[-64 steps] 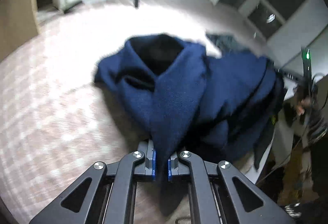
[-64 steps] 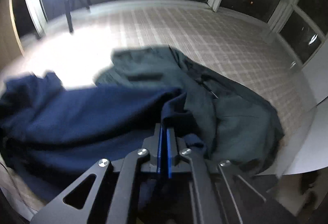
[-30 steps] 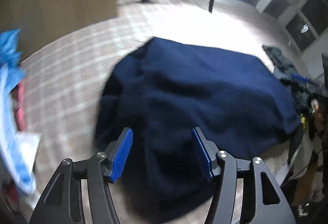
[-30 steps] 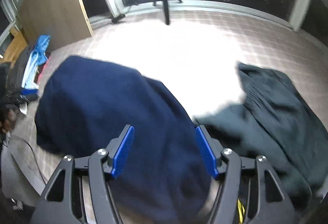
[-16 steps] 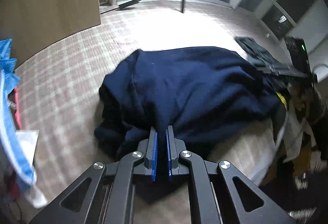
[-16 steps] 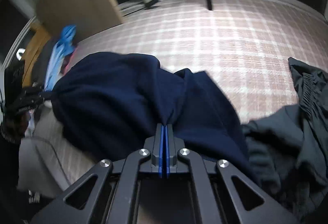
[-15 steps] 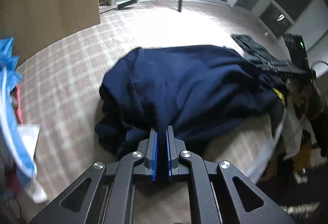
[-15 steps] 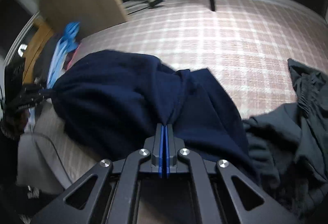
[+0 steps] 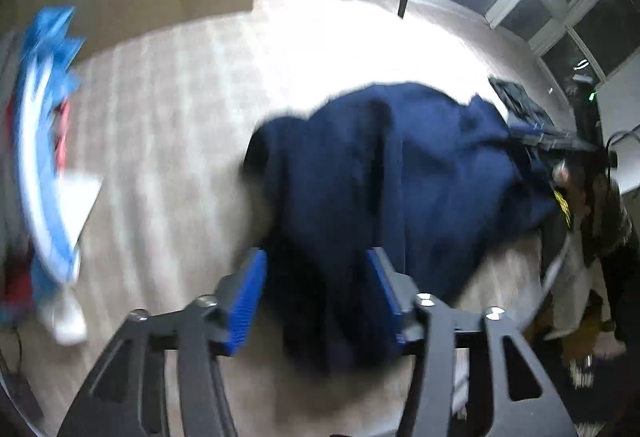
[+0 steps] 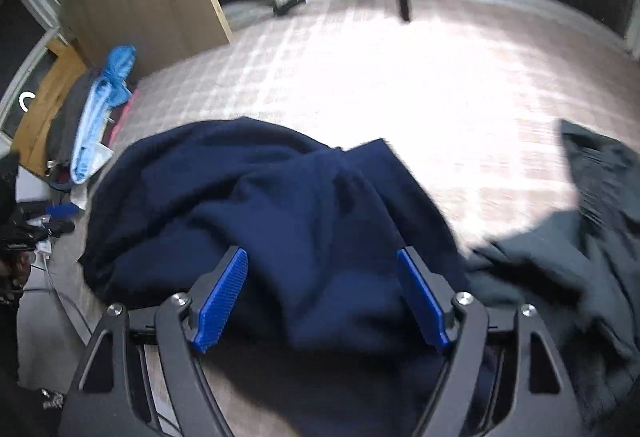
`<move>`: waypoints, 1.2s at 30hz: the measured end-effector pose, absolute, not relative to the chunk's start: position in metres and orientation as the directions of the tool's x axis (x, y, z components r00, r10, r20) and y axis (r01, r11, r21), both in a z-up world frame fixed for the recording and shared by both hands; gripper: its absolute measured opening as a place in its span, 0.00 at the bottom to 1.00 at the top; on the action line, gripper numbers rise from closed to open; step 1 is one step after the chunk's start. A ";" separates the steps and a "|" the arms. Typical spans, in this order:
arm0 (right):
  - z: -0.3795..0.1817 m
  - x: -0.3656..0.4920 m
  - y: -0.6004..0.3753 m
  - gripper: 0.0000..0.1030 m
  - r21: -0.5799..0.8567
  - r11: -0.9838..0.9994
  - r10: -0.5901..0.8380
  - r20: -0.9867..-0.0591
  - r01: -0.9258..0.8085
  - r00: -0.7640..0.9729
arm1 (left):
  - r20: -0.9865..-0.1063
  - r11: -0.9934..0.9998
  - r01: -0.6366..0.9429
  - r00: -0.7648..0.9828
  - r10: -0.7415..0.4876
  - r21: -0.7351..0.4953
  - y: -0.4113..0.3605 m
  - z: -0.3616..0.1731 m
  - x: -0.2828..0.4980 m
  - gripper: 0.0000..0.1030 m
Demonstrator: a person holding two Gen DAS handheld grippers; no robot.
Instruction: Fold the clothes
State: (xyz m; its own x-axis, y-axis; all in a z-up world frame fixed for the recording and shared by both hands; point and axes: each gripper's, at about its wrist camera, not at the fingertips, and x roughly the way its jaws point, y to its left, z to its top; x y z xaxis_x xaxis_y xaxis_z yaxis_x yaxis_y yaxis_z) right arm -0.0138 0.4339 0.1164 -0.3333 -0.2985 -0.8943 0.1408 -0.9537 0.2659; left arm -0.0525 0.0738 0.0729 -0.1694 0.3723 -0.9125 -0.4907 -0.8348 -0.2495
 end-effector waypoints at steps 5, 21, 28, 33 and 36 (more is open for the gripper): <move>0.107 -0.014 0.416 0.03 0.277 -0.941 -0.326 -0.897 0.194 -0.299 | -0.928 -0.792 -0.543 -0.059 0.368 -0.280 0.109 0.035 -0.064 0.09; 0.150 0.156 0.472 0.22 0.389 -0.900 -0.423 -0.889 0.196 -0.177 | -0.940 -0.756 -0.593 0.003 0.342 -0.276 0.046 0.082 0.033 0.23; 0.149 0.089 0.484 0.43 0.342 -0.929 -0.370 -0.868 0.143 -0.332 | -0.912 -0.728 -0.637 -0.092 0.399 -0.254 0.092 0.093 -0.019 0.39; 0.113 0.045 0.459 0.43 0.390 -0.906 -0.421 -0.873 0.166 -0.245 | -0.872 -0.710 -0.594 -0.031 0.489 -0.377 0.106 0.082 -0.051 0.53; 0.097 0.039 0.442 0.43 0.398 -0.896 -0.432 -0.883 0.196 -0.184 | -0.904 -0.682 -0.634 0.066 0.422 -0.365 0.121 0.049 -0.049 0.51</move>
